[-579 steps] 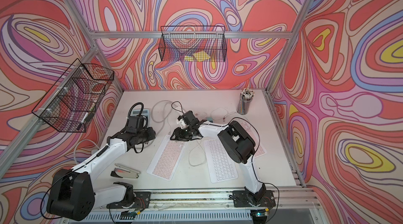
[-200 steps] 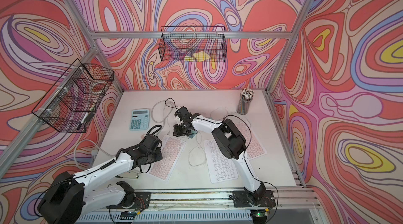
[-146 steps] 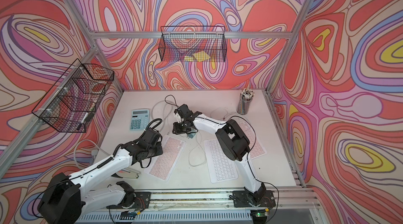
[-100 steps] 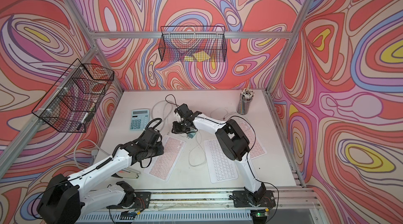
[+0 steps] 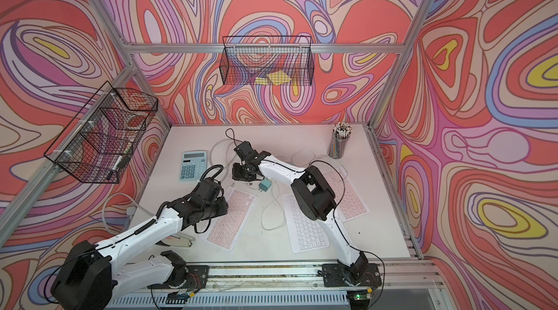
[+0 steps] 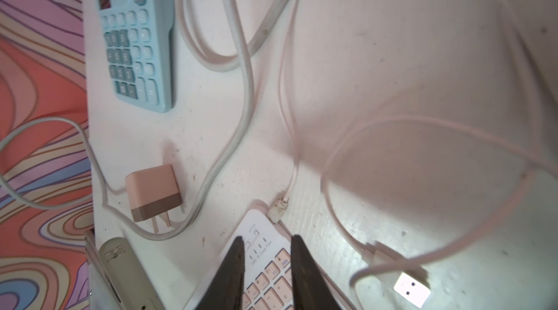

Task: Unplug the wireless keyboard
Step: Move the keyboard to the center of the board.

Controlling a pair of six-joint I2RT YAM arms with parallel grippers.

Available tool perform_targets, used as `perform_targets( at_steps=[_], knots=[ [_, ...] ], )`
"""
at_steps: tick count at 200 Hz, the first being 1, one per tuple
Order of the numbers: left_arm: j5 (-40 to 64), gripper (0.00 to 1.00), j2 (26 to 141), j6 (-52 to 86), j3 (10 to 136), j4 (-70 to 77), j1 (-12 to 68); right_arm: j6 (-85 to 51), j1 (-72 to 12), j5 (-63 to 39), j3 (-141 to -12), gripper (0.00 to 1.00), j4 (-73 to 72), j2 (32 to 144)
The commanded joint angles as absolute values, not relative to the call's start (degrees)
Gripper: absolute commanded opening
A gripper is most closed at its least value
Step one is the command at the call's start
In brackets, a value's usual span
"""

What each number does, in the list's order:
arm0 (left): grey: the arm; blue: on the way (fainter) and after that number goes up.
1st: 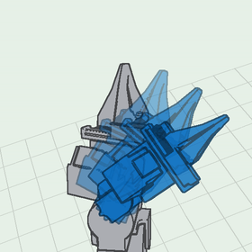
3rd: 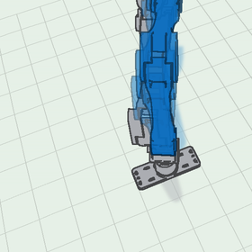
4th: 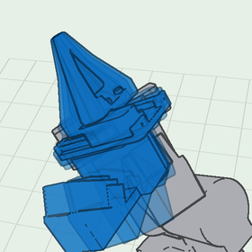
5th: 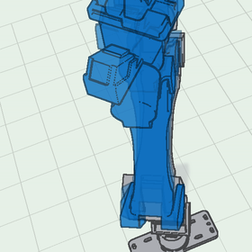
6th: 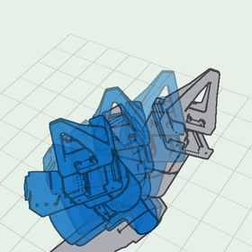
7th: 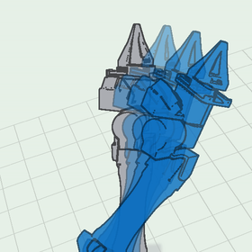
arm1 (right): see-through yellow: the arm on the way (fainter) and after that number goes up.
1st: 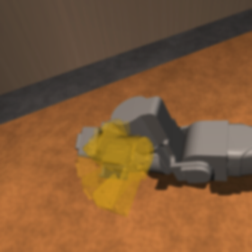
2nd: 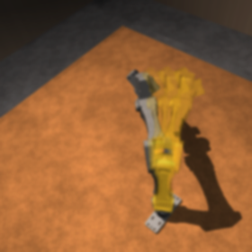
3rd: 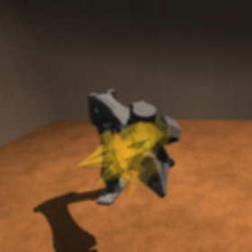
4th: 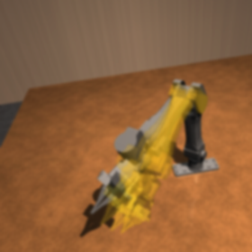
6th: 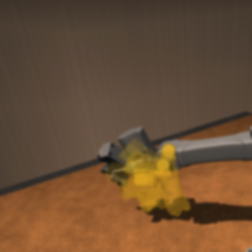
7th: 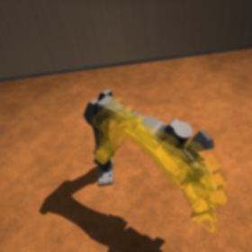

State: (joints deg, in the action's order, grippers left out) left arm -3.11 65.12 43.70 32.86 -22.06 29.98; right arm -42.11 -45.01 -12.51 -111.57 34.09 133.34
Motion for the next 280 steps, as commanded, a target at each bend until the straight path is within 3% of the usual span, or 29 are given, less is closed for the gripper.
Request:
perform_targets(
  at_steps=[1,73,149,214,280],
  knots=[
    [-2.69,0.43,64.8,44.62,31.13,-20.52,28.8,-46.8,-46.42,-0.22,-117.57,0.31,45.97,136.45],
    [2.26,0.44,62.37,43.94,25.72,-15.49,20.56,-54.63,-48.9,1.94,-123.57,0.35,47.66,141.04],
    [0.43,0.45,61.86,40.65,23.19,-10.54,16.87,-59.58,-50.85,4.54,-134.0,0.34,53.14,149.45],
    [1.96,0.45,64.01,38.86,23.93,-7.69,15.73,-60.86,-52.2,3.22,-141.35,0.19,62.43,155.23],
    [2.18,0.46,64.3,39.22,21.72,-3.45,15.67,-59.08,-52.55,4.76,-142.21,0.16,70.46,157.66]
  ],
)
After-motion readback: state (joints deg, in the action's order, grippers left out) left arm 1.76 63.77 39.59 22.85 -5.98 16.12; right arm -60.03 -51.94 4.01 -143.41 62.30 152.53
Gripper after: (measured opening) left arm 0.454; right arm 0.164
